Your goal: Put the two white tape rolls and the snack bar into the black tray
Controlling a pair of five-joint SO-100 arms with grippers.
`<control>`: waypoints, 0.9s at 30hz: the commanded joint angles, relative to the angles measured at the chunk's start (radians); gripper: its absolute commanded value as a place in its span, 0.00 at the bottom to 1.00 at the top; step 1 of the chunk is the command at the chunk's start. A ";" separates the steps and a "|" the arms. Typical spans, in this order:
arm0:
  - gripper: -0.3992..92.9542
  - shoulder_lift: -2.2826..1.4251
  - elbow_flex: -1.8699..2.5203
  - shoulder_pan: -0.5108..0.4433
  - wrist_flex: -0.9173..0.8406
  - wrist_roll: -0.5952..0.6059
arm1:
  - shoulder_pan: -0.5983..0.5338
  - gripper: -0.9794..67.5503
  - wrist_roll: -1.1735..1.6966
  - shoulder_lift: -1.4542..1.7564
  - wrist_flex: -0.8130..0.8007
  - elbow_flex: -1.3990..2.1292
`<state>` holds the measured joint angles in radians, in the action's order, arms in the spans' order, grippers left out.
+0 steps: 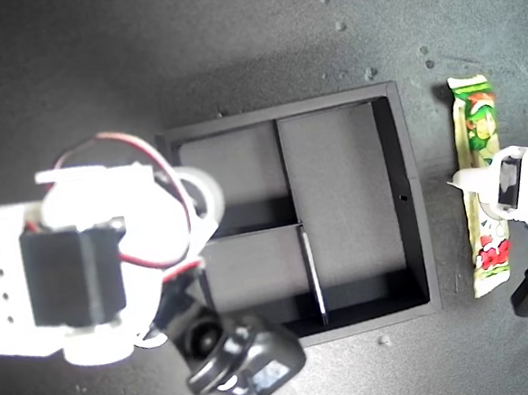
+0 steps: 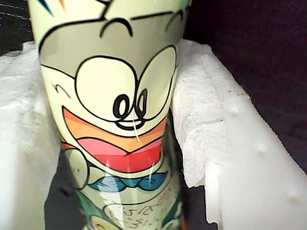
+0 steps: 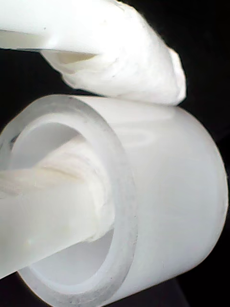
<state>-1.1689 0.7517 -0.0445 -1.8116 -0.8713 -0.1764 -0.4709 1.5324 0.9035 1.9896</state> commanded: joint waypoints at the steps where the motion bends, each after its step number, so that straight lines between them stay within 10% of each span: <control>1: 0.00 0.054 -0.097 0.006 -0.018 0.006 | -0.015 0.15 -0.011 0.003 0.011 -0.011; 16: 0.06 0.371 -0.371 -0.044 -0.021 -0.006 | -0.058 0.12 0.135 0.005 0.643 -0.629; 27: 0.15 0.362 -0.385 -0.025 -0.021 0.012 | -0.040 0.12 0.252 -0.084 0.560 -0.963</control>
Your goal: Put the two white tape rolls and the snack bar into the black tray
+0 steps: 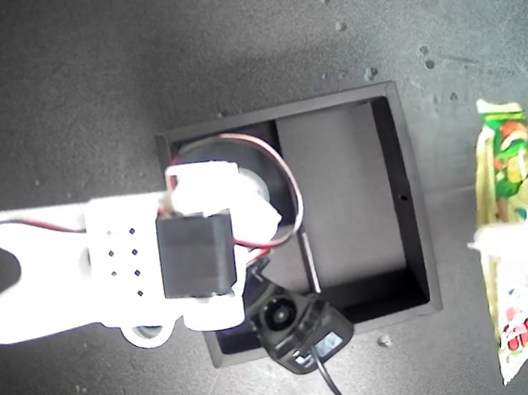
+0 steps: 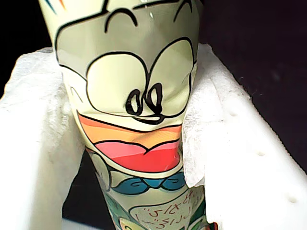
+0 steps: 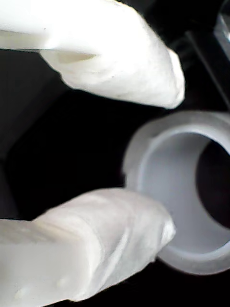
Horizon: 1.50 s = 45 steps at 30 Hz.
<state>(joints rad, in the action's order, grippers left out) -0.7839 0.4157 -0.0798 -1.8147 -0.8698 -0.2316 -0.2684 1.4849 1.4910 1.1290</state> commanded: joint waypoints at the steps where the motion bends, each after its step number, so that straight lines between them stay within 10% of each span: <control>1: 0.15 -0.040 -0.043 0.014 -0.018 0.014 | 0.020 0.12 0.058 -0.078 -0.032 -0.149; 10: 0.15 -0.480 0.272 0.012 -0.020 -0.026 | 0.060 0.11 0.067 -0.373 -0.155 -0.382; 20: 0.15 -0.761 0.578 -0.305 -0.009 -0.422 | 0.043 0.23 -0.044 -0.399 -0.296 -0.281; 27: 0.16 -0.554 0.477 -0.439 0.000 -0.572 | -0.005 0.45 -0.083 -0.399 -0.175 -0.287; 45: 0.20 -0.141 0.367 -0.517 0.000 -0.844 | -0.095 0.46 -0.184 -0.390 0.204 -0.393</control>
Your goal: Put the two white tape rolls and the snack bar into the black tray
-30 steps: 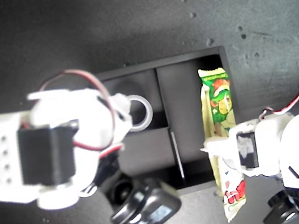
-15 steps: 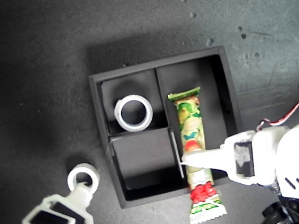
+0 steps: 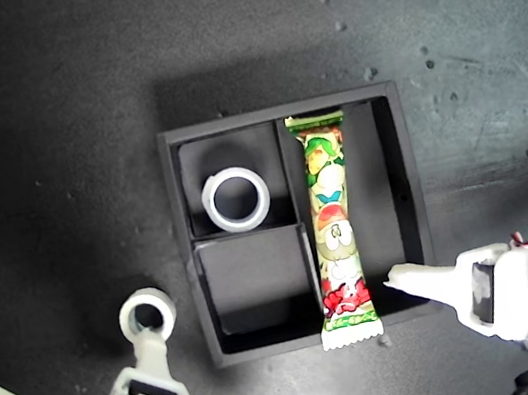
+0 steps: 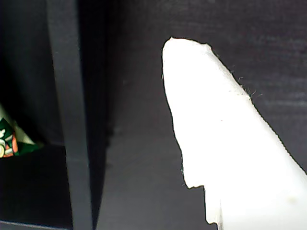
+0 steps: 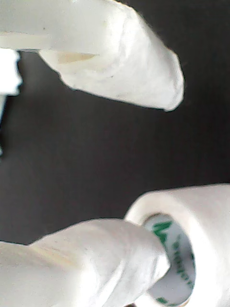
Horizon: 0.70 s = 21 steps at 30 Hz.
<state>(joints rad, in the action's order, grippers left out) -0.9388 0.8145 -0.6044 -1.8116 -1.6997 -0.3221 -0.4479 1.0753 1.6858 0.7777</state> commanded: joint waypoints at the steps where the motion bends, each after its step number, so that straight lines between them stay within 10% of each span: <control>1: 0.20 0.028 -0.028 0.014 -0.003 -0.014 | -0.006 0.45 -0.005 0.017 0.009 -0.044; 21: 0.09 0.259 -0.141 0.087 0.018 0.064 | -0.020 0.41 -0.015 0.012 -0.025 -0.002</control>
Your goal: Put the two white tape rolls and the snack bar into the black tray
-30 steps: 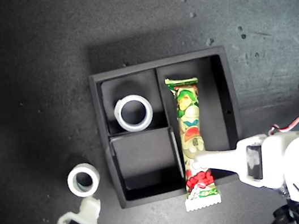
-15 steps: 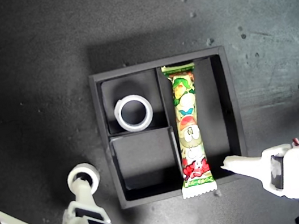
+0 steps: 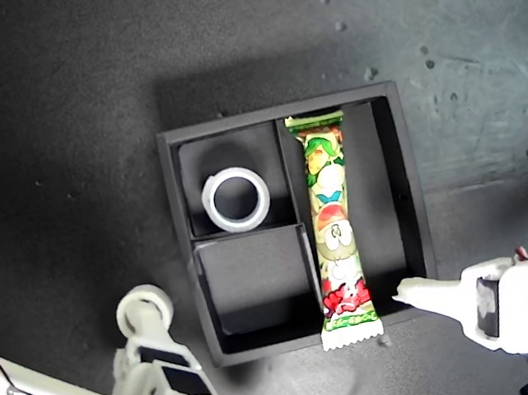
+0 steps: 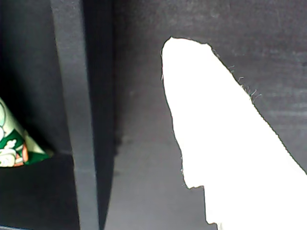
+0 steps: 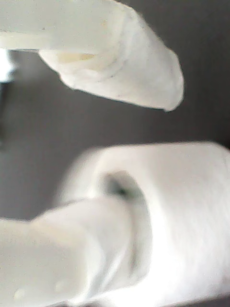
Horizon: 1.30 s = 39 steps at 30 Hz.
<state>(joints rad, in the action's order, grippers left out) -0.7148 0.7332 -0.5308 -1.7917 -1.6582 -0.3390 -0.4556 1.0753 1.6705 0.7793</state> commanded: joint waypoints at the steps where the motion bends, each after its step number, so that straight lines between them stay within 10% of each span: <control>1: 0.09 0.060 -0.092 0.015 -0.002 0.032 | -0.003 0.41 -0.009 0.012 -0.009 -0.002; 12: 0.00 0.138 -0.262 0.021 -0.041 0.038 | -0.021 0.40 -0.032 0.012 -0.009 0.014; 22: 0.00 -0.655 0.319 0.015 -0.044 -0.006 | 0.008 0.34 -0.086 0.069 0.130 0.020; 29: 0.00 -0.767 0.218 0.086 -0.040 0.172 | 0.103 0.22 -0.253 0.331 0.130 0.195; 32: 0.00 -0.634 -0.003 0.124 -0.035 0.287 | 0.173 0.01 -0.403 0.456 0.129 0.325; 39: 0.00 -0.262 -0.509 0.172 -0.038 0.405 | 0.279 0.01 -0.655 0.994 0.032 0.758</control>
<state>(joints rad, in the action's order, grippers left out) -1.0584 0.4142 -0.3712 -1.8208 -1.2763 -0.0936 -1.0247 1.7856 1.7533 1.3837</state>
